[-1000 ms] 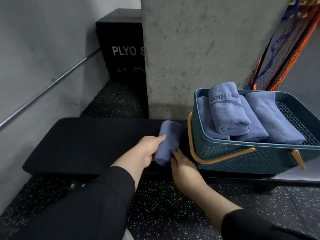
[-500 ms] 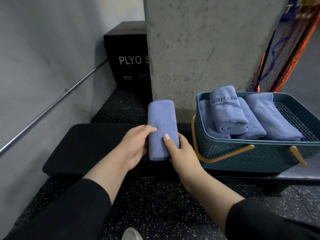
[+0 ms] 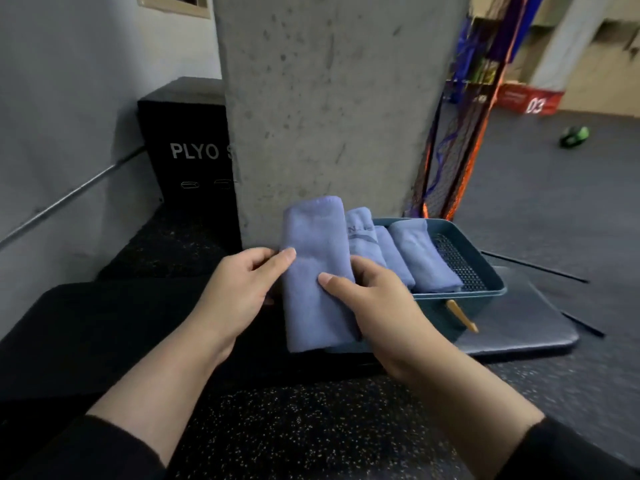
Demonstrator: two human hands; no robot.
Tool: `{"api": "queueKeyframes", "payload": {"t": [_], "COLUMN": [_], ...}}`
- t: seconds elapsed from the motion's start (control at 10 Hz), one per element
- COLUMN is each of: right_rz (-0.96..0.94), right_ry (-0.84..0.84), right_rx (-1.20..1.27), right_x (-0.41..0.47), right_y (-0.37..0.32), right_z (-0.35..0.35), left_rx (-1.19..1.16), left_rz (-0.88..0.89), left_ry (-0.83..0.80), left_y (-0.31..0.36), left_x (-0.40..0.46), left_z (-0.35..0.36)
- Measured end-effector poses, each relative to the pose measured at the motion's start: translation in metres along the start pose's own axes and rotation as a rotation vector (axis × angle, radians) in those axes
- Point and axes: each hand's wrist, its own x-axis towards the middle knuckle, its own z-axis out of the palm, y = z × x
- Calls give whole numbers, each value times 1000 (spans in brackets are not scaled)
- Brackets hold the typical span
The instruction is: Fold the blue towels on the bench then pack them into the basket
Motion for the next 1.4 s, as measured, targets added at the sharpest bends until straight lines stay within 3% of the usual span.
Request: {"api": "queueKeyframes", "payload": {"t": [0.2,0.4,0.7,0.8,0.9,1.0,1.1,1.2,1.3,1.4], "right_rz": [-38,88,290,182,-109,-153,70,126,95,-38], "right_ry": [263,381,194,164,244,43,-172,-225,-175,18], "right_rx": [-154,-500,-1072,-1346,-1556,-1507,-1445,-1488,-1520,-1459], "right_x": [17,64,114,114,108,105,101,103,106,103], "right_y": [-30,-11,40,49,55,55,51,50,50,40], "right_z": [-126,-210,-216,-215,-215,-218,-221,-221,-217,-216], "left_rx": [117,447,495,504,508,511,528,546,559,578], "left_rz": [71,125,35,43,56,76,86,112,115,120], "left_ry": [63,92,76,74,71,68,54,34,9,35], "left_y": [3,-11,-21,-23,-23,-25,-25,-24,-23,-21], "left_x": [26,57,73,75,76,75,74,73,72,67], "left_z": [50,83,98,97,96,94,93,92,88,79]}}
